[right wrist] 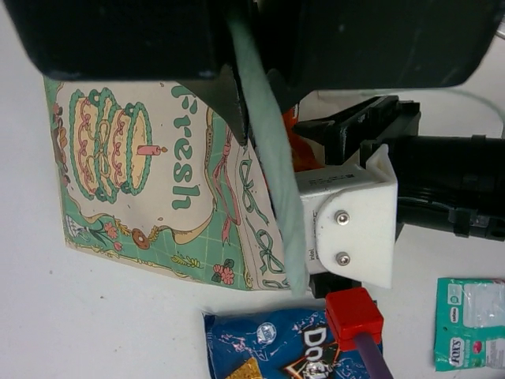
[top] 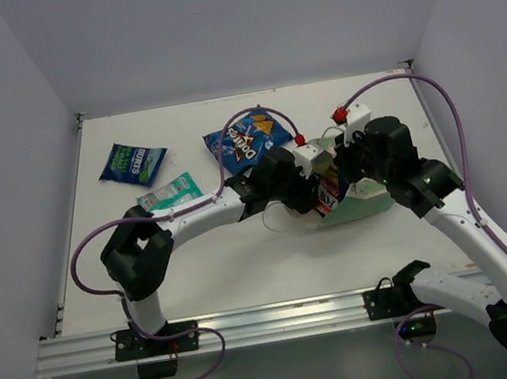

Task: Take the snacks out of the paper bag

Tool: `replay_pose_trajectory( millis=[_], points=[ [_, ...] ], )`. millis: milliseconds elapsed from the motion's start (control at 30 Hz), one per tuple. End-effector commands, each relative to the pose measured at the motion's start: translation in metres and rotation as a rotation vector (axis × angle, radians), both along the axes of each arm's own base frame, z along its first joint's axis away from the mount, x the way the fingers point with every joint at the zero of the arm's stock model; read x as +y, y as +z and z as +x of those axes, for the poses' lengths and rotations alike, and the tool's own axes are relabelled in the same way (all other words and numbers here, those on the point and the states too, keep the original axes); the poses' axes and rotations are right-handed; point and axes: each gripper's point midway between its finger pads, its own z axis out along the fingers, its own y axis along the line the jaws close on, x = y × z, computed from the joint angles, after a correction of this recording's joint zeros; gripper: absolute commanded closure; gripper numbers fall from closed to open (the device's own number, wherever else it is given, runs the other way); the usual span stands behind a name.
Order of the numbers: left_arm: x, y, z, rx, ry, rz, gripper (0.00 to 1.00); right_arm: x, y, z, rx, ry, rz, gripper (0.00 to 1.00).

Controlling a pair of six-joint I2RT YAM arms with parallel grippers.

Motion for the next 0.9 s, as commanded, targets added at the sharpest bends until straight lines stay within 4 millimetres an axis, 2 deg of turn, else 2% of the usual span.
replay_pose_trajectory(
  millis=[0,33,133,167,333,433,467,533,567,667,733,767,800,833,867],
  points=[
    [-0.019,0.032,0.013,-0.089,0.001,-0.085,0.52,0.005,0.022,0.000,-0.077,0.024,0.050,1.00],
    [-0.018,0.034,0.013,-0.087,0.009,-0.089,0.72,0.005,0.021,-0.001,-0.074,0.024,0.049,1.00],
    [-0.011,0.041,0.012,-0.098,0.034,-0.101,1.00,0.004,0.015,0.000,-0.067,0.011,0.046,1.00],
    [-0.012,0.050,0.014,-0.117,0.041,-0.124,1.00,0.003,0.014,0.001,-0.066,0.002,0.047,1.00],
    [-0.002,0.058,0.015,-0.134,0.066,-0.101,1.00,-0.004,0.010,0.006,-0.063,-0.052,0.035,1.00],
    [0.010,0.092,0.009,-0.162,0.080,-0.131,1.00,-0.020,0.004,0.014,-0.060,-0.156,-0.001,1.00],
    [0.018,0.114,0.004,-0.182,0.087,-0.154,1.00,-0.024,0.001,0.016,-0.053,-0.181,-0.013,1.00],
    [0.030,0.138,0.003,-0.221,0.109,-0.173,1.00,-0.038,-0.005,0.020,-0.049,-0.265,-0.040,1.00],
    [0.042,0.157,-0.003,-0.240,0.117,-0.182,1.00,-0.043,-0.010,0.021,-0.037,-0.290,-0.053,1.00],
    [0.074,0.183,-0.006,-0.272,0.171,-0.172,1.00,-0.059,-0.015,0.023,-0.031,-0.377,-0.077,1.00],
    [0.099,0.184,0.000,-0.263,0.229,-0.154,1.00,-0.067,-0.016,0.024,-0.032,-0.418,-0.082,1.00],
    [0.119,0.175,-0.002,-0.255,0.269,-0.116,1.00,-0.069,-0.016,0.024,-0.031,-0.429,-0.085,1.00],
    [0.136,0.168,0.006,-0.260,0.325,-0.085,1.00,-0.072,-0.016,0.024,-0.033,-0.444,-0.085,1.00],
    [0.147,0.160,0.006,-0.253,0.349,-0.062,1.00,-0.073,-0.016,0.024,-0.033,-0.449,-0.085,1.00],
    [0.163,0.140,0.001,-0.225,0.368,-0.021,1.00,-0.073,-0.017,0.024,-0.032,-0.450,-0.083,1.00]
  ],
)
